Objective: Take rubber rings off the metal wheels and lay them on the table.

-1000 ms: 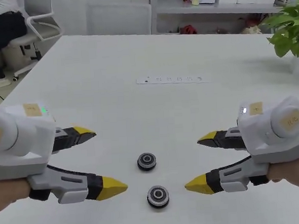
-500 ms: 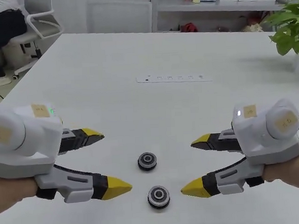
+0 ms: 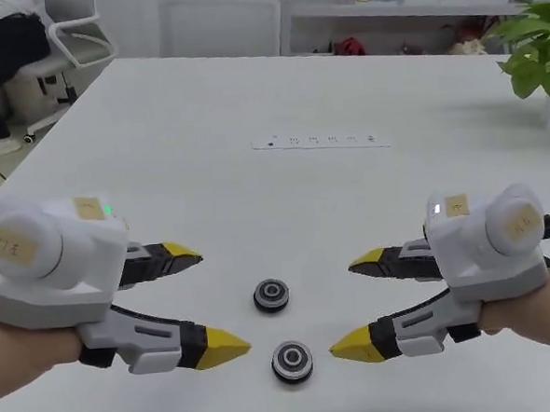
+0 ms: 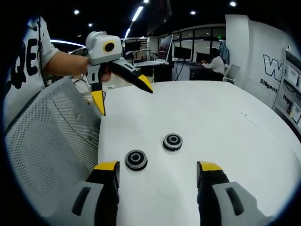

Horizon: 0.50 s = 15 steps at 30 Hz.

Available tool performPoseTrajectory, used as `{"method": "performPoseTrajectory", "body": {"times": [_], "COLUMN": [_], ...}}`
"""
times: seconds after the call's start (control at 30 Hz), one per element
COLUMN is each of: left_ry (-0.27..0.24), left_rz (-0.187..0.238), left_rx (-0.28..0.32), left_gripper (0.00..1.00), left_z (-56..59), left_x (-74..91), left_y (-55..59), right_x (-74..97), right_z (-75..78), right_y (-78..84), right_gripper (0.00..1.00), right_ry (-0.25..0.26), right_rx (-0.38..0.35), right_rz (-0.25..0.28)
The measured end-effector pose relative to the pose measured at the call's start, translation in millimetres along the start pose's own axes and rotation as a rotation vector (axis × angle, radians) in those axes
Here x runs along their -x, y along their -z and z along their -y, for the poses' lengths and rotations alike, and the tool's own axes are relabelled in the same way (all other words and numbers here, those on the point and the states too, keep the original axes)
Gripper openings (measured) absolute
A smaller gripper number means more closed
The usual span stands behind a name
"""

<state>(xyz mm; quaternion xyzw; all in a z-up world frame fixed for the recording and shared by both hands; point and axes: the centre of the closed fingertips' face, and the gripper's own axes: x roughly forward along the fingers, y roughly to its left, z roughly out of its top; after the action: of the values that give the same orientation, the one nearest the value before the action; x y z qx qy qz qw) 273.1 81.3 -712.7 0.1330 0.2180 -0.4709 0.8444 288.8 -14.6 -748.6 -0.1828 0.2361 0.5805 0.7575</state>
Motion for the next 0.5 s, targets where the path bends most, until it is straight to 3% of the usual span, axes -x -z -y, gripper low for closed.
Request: {"method": "performPoseTrajectory", "body": {"times": [0.5], "left_ry": [0.05], "left_rz": [-0.019], "left_rx": [0.002], "left_gripper": [0.69], "left_z": [8.3], "left_x": [-13.0], "left_y": [4.7], "right_x": [-7.1], "right_z": [-3.4], "right_y": [4.9], "right_gripper": [0.61], "right_ry": [-0.036], "right_rx": [-0.011], "right_rz": [-0.001]}}
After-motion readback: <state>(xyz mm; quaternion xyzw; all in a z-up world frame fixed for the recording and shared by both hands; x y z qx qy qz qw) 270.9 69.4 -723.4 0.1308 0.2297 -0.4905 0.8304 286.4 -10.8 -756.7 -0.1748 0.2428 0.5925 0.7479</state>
